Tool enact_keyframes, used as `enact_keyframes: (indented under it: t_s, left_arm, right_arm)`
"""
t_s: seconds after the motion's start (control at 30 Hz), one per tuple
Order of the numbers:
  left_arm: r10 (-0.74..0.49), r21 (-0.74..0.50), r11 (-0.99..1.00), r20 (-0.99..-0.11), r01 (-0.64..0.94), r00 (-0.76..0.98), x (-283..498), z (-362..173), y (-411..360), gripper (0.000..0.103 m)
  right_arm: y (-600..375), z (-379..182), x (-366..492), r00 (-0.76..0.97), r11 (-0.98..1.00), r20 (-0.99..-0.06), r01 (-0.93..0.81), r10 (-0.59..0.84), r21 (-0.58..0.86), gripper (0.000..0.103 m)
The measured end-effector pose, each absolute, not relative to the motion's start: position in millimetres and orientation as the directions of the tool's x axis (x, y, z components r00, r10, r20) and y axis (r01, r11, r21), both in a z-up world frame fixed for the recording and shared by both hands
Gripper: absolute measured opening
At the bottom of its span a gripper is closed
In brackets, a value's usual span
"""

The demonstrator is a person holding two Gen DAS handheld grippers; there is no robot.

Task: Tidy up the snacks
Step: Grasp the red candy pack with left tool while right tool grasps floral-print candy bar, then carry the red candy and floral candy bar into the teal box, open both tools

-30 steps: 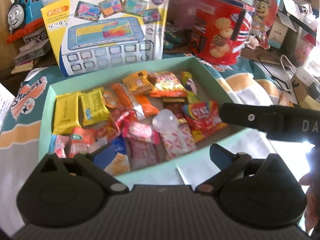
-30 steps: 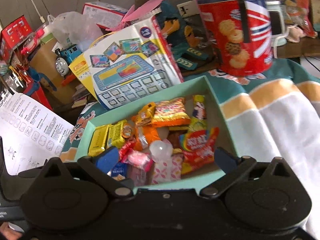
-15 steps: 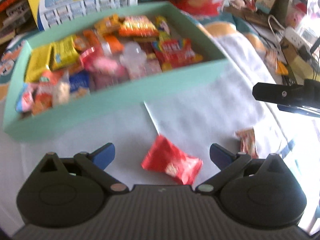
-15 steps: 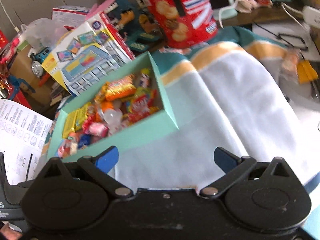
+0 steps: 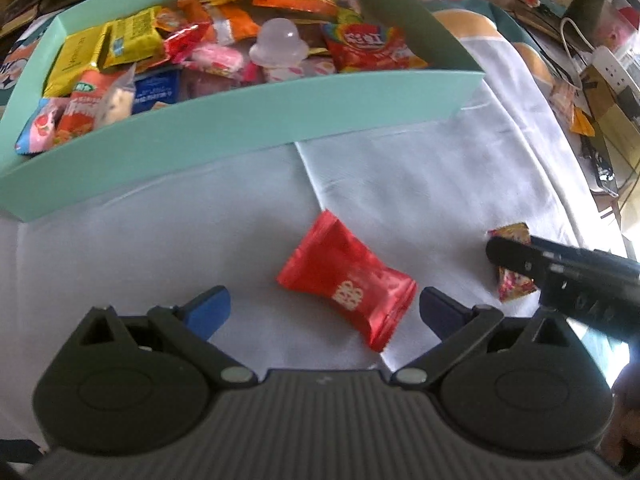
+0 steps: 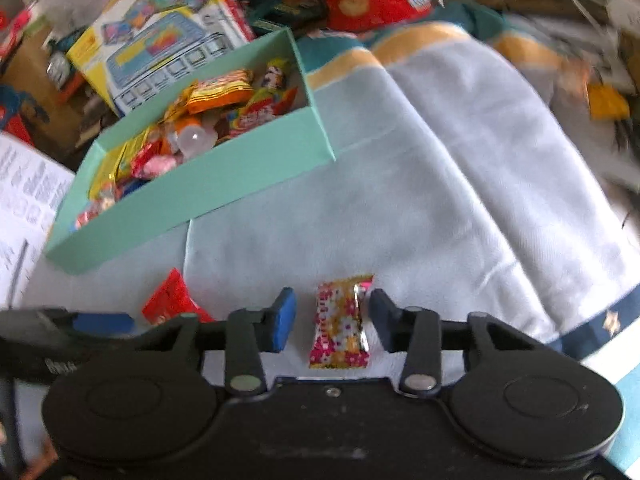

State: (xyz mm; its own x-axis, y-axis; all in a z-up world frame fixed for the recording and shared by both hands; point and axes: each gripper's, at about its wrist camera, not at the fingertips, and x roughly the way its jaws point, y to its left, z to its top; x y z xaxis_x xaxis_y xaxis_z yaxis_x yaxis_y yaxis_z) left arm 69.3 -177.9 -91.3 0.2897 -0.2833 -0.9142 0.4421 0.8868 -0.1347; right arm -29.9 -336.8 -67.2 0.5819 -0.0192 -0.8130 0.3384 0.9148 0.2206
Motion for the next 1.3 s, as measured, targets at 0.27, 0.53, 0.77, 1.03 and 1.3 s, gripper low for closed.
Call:
enact_keyframes:
  t_s: [0.27,0.53,0.77,1.03,1.3]
  left_arm:
    - [-0.283,-0.133,0.891,-0.91,0.433,0.304,71.7,-92.7,-186.2,0.097]
    - [-0.299,-0.063,0.847,-0.878,0.528,0.374,64.4,-85.6,-213.4,0.046]
    - [-0.283,-0.008,0.821,-0.874,0.571,0.394,63.6,-83.8,-223.1,0.054]
    - [-0.269,-0.021,0.826,-0.893,0.564,0.361,45.1,-85.4,-215.9,0.065]
    - [-0.286,0.06,0.757,-0.865,0.651,0.413,33.9,-86.8,-232.4,0.03]
  right_arm:
    - [-347.7,-69.6,-40.8,0.62,0.909,-0.785,0.337,-0.017,0.246,0.024]
    - [-358.4,-72.2,-49.5,0.646,0.888,-0.763,0.346,0.009,0.303,0.024]
    - [-358.7,-71.9,-58.3,0.663,0.879,-0.749,0.349,0.014,0.326,0.024]
    - [-360.4,-71.8,-62.3,0.668,0.876,-0.744,0.346,0.02,0.335,0.024]
    - [-363.9,-68.4,-61.4,0.655,0.86,-0.754,0.362,0.04,0.36,0.024]
